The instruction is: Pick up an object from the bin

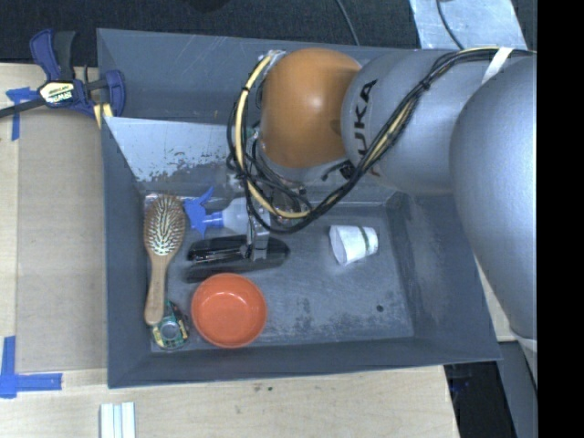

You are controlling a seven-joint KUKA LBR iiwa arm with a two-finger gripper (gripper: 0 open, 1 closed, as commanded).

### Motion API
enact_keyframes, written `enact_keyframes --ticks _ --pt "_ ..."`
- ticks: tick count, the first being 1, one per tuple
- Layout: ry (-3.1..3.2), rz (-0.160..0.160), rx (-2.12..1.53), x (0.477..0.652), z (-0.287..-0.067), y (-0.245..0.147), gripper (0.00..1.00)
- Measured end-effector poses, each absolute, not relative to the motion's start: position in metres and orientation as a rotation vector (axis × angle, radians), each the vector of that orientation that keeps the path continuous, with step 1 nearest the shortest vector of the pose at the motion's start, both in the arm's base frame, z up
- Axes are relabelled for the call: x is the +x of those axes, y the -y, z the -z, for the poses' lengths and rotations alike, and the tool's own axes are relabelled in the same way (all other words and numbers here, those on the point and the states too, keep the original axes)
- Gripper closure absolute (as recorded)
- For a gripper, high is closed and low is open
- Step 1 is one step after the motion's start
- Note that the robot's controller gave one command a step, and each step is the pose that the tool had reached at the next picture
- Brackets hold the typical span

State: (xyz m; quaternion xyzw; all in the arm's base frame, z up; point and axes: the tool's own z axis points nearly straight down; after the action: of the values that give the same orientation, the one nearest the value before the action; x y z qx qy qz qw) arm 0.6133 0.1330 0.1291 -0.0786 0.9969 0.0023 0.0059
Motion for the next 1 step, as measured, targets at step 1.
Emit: enact_keyframes --ticks 1 --pt "-3.13 -0.006 -0.214 0.6076 -0.1016 -0.1248 0.0"
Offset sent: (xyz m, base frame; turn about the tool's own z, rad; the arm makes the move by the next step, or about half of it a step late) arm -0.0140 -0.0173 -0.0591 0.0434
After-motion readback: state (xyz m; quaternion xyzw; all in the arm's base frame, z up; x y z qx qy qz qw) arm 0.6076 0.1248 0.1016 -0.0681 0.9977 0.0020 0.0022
